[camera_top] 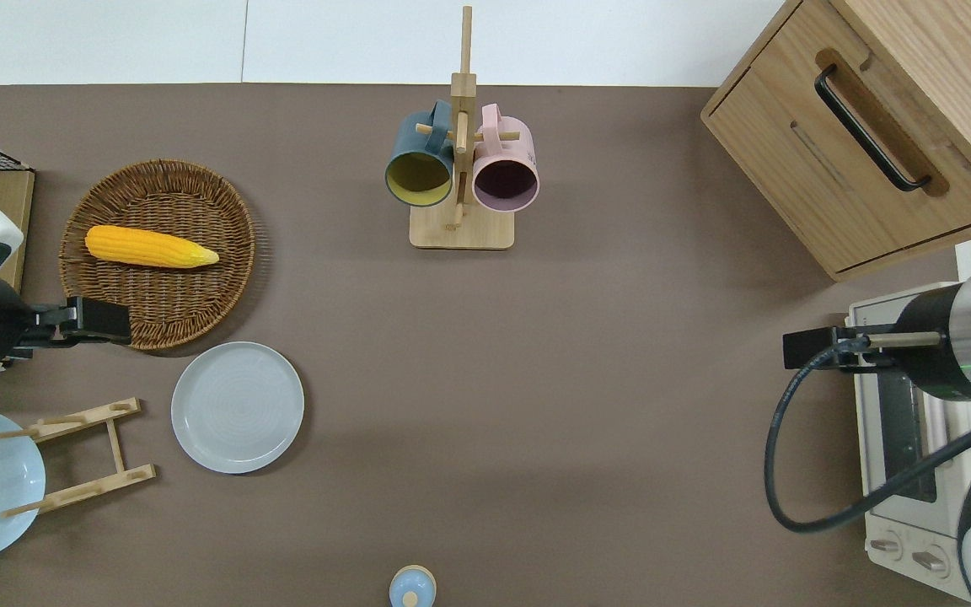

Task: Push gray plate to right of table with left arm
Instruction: 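Move the left gripper down beside the edge of the gray plate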

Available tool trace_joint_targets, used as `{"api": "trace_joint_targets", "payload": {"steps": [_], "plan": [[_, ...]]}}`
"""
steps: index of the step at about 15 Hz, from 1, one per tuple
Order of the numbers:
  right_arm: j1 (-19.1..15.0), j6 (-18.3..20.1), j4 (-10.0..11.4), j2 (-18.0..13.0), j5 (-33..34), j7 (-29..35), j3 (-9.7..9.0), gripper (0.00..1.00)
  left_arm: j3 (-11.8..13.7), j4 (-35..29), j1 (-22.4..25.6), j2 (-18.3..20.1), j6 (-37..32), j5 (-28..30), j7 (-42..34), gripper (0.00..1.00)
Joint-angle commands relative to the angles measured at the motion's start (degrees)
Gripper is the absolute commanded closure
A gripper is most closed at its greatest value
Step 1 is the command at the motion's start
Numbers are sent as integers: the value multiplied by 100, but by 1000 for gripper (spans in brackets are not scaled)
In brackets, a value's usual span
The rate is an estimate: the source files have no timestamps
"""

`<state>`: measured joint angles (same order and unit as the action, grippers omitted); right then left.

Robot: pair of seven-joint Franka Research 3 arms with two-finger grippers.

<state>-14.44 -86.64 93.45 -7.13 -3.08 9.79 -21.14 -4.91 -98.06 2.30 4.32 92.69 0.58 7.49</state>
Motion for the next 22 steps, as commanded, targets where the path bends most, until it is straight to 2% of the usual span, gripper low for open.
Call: {"api": "trace_joint_targets", "payload": {"steps": [1, 8, 11, 17, 20, 22], "plan": [[-138, -2, 156, -157, -123, 58, -83, 5, -98, -144, 95, 87, 118, -67, -20, 9], [-138, -2, 156, -157, -123, 67, -83, 5, -89, -266, 139, 104, 118, -76, -142, 9], [-138, -2, 156, -157, -123, 67, -83, 5, -45, -792, 245, 279, 424, -76, -134, 9], [-138, 7, 156, -157, -123, 58, -83, 5, -10, -1917, 341, 350, 1409, -67, -397, 9], [-138, -2, 156, -157, -123, 58, -83, 5, -10, -2331, 350, 447, 1497, -67, -546, 9], [-138, -1, 156, -157, -123, 58, -83, 5, -28, -2629, 455, 465, 1794, -67, -652, 9]]}}
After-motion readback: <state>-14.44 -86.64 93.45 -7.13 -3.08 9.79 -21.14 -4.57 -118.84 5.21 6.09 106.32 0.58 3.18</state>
